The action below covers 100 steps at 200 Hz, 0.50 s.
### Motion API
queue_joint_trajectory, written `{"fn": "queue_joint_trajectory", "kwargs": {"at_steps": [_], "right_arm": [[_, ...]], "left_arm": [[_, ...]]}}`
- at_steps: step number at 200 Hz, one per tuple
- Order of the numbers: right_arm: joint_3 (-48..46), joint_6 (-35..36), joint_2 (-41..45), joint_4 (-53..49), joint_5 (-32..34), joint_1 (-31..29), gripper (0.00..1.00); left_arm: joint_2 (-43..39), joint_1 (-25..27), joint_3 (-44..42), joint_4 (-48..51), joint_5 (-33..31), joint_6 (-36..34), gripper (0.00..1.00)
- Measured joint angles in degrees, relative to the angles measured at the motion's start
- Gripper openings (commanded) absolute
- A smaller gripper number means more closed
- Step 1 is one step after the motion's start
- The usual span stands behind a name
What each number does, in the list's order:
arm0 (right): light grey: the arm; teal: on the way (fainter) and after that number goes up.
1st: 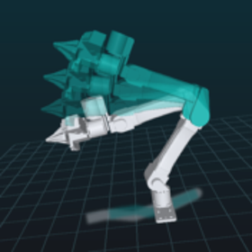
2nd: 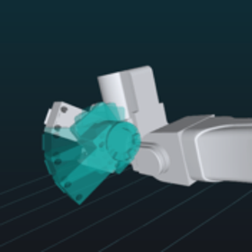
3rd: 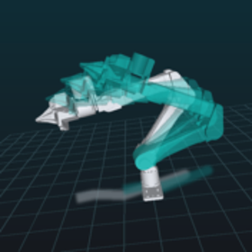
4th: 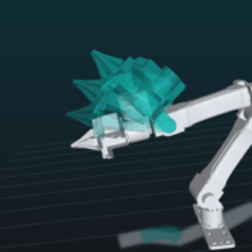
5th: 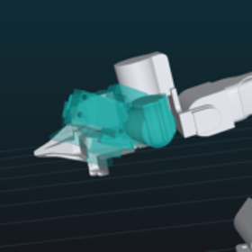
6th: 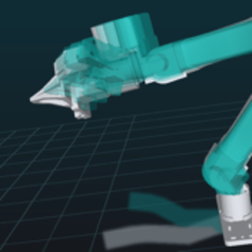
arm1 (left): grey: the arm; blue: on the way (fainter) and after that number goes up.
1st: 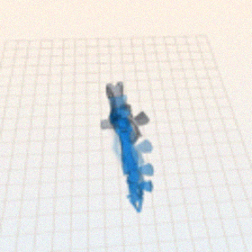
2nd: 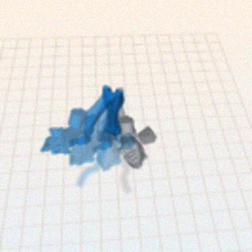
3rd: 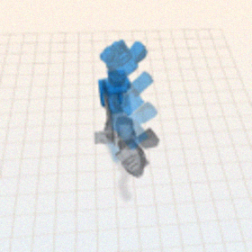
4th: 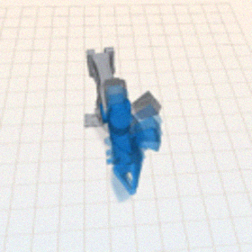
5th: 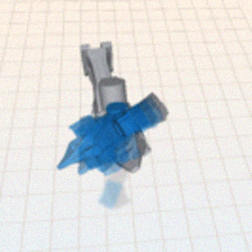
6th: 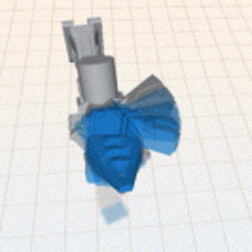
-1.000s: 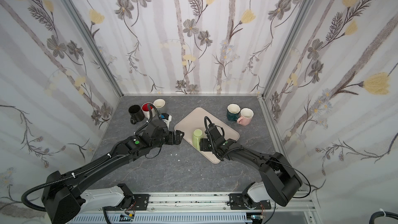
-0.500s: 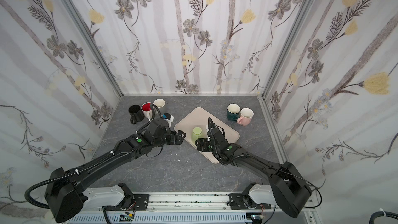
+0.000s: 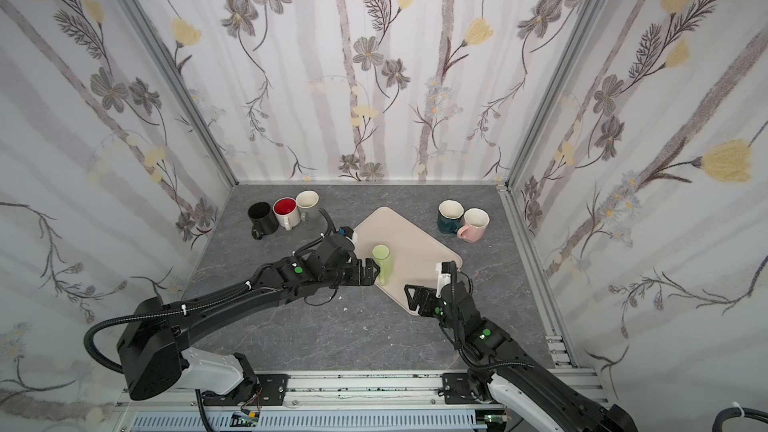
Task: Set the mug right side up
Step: 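Draw the right gripper back while the left gripper moves over the light-green mug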
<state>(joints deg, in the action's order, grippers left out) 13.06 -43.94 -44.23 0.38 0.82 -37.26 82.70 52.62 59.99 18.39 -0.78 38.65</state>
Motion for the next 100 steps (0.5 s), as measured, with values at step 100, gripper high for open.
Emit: {"fn": "queue_joint_trajectory", "kwargs": {"at_steps": [100], "right_arm": [[-5.42, -1.22, 12.5, 0.09, -2.51, 2.03, 0.93]], "left_arm": [[14.71, 3.15, 5.77, -1.6, -6.51, 2.34, 0.66]]}}
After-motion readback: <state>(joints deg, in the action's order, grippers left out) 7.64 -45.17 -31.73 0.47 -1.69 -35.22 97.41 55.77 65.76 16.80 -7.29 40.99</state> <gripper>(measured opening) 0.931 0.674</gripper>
